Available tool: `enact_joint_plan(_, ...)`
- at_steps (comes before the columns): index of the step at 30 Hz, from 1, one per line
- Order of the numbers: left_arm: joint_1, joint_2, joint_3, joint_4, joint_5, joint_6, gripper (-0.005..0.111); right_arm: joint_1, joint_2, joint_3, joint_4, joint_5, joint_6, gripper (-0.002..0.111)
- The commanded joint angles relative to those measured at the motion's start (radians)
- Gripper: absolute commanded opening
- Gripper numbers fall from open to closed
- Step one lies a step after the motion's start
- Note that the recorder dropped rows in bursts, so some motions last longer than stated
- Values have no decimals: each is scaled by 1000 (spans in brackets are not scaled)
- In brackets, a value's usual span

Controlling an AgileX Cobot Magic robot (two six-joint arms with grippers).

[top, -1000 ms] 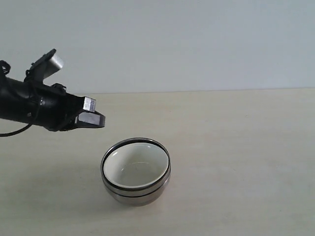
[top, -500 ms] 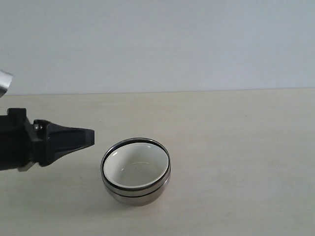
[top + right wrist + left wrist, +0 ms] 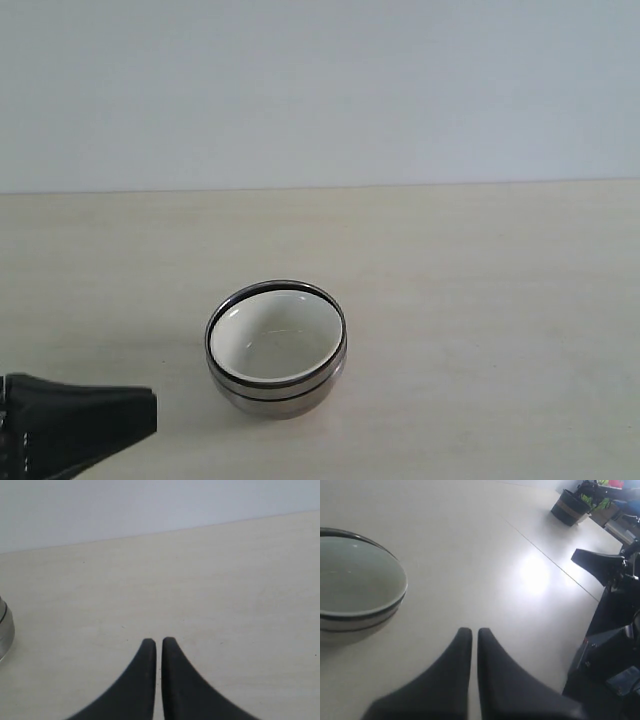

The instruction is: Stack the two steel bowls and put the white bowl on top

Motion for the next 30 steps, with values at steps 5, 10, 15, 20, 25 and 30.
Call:
enact_joint_plan(5, 2, -128, 118, -11, 0, 54, 4, -3, -4, 0, -4, -7, 1, 0)
enact_joint_plan(10, 2, -182, 151, -11, -106, 77, 4, -3, -4, 0, -4, -7, 1, 0)
enact_joint_plan(15, 2, -186, 172, -11, -188, 77, 4, -3, -4, 0, -4, -7, 1, 0)
enact_joint_plan(20, 2, -186, 176, -11, -132, 54, 4, -3, -4, 0, -4, -7, 1, 0)
enact_joint_plan(25, 2, -186, 176, -11, -114, 54, 4, -3, -4, 0, -4, -7, 1, 0)
enact_joint_plan(30, 2, -186, 176, -11, -114, 54, 4, -3, -4, 0, -4, -7, 1, 0)
